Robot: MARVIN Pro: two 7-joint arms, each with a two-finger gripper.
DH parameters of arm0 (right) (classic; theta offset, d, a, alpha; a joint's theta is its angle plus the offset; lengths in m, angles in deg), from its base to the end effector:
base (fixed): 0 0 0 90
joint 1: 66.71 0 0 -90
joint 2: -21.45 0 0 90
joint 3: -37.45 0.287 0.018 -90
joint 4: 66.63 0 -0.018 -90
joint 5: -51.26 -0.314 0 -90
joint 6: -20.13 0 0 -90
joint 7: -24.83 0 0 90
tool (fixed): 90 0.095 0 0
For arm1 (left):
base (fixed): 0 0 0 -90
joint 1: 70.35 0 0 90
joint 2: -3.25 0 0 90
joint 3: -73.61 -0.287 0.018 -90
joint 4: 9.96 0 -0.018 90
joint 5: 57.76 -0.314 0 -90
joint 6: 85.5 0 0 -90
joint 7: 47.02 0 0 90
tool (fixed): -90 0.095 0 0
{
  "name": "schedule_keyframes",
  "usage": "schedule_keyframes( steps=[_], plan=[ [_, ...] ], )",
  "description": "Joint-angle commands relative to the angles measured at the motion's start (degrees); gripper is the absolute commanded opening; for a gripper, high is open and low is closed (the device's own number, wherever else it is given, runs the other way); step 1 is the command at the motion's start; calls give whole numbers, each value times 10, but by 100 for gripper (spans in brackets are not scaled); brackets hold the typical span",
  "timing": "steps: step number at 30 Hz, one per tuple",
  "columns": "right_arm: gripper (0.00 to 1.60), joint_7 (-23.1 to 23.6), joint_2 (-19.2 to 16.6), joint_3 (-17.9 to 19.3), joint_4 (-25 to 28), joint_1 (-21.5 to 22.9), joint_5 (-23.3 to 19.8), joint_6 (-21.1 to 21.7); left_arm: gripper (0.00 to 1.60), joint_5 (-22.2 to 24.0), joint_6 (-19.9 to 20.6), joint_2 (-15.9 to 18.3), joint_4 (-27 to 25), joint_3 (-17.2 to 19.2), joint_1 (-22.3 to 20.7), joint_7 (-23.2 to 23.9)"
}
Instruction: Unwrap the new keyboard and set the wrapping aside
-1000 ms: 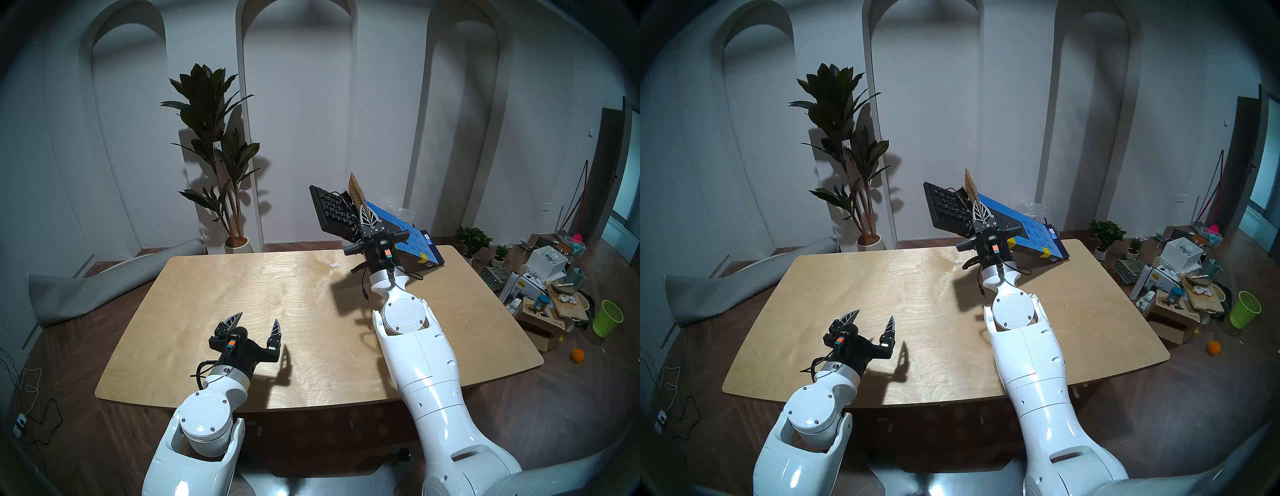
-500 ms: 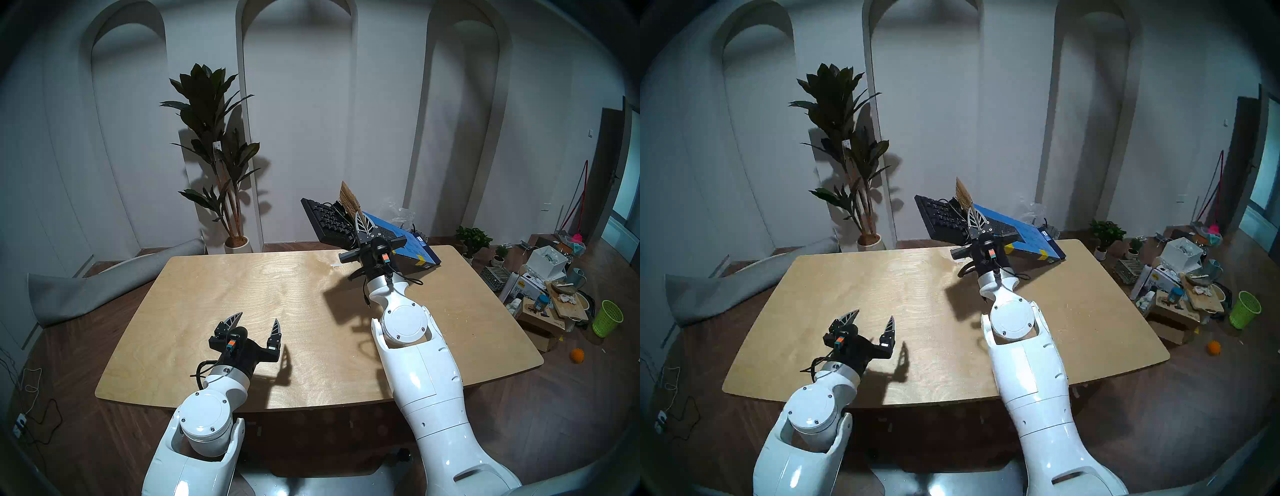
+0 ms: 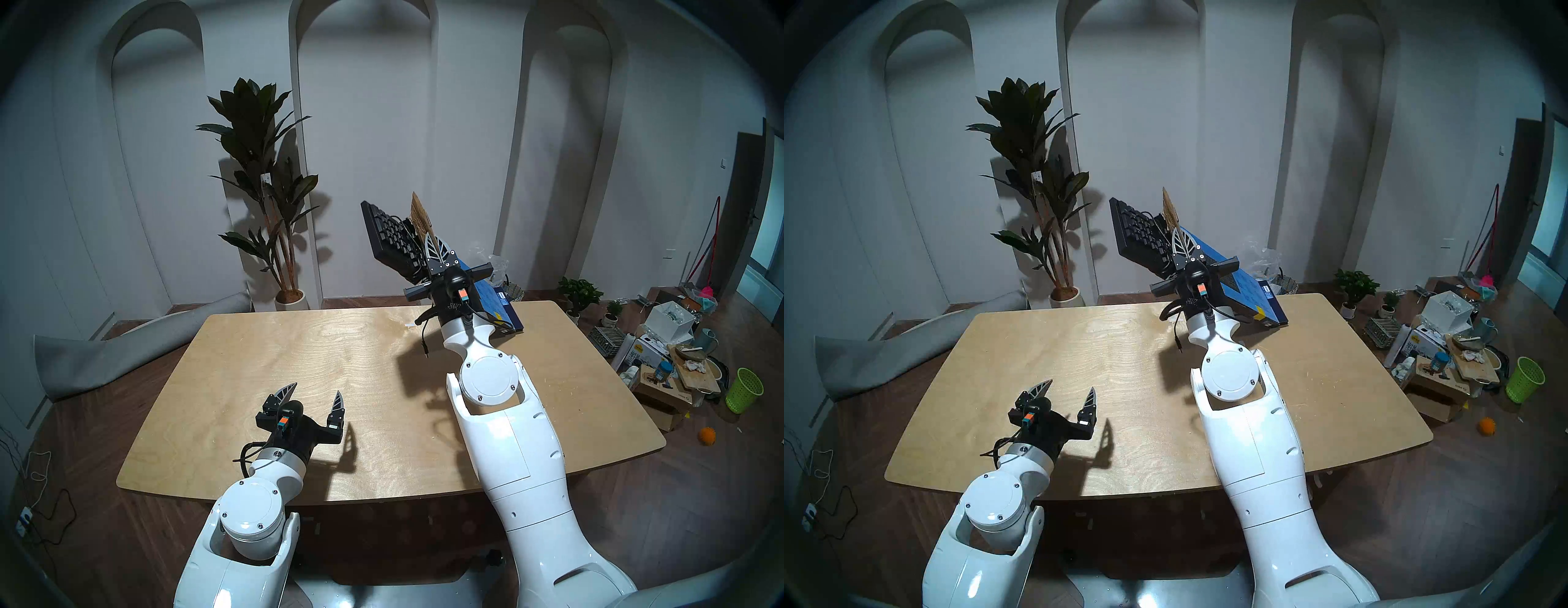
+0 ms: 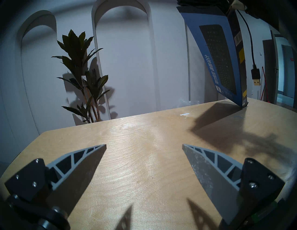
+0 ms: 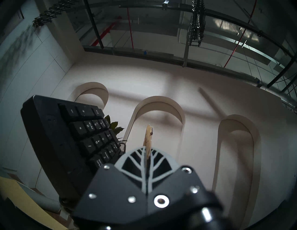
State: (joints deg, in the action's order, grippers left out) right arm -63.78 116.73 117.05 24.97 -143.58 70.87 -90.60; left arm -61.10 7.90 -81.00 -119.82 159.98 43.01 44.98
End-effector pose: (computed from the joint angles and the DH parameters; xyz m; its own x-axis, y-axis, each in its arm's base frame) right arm 0.4578 0.1129 -0.1536 -0.6197 0.1593 0.7685 0.1190 -0.9488 0.2926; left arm 0.3075 -0.0117 -0.3208 0.1137 -0.1359 0.9842 -0.1356 -0.9835 -0.1201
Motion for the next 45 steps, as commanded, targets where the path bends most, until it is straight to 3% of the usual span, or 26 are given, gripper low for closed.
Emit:
schedule_keyframes(
  steps=[1,13,23,30,45],
  plan=[
    [0,-6,11,-5,43,27,-4,7,160,1,-3,0,-13,0,-2,0],
    [0,2,8,6,42,21,-24,21,160,1,-2,0,-14,0,-2,1],
    [0,23,14,-31,-9,36,-33,37,160,1,-2,0,-14,0,-2,1],
    [0,37,19,-69,-69,52,-11,37,160,25,7,18,-39,-15,-31,56],
    [0,34,55,-90,-143,116,16,45,160,130,93,-3,-46,-40,-81,138]
  ],
)
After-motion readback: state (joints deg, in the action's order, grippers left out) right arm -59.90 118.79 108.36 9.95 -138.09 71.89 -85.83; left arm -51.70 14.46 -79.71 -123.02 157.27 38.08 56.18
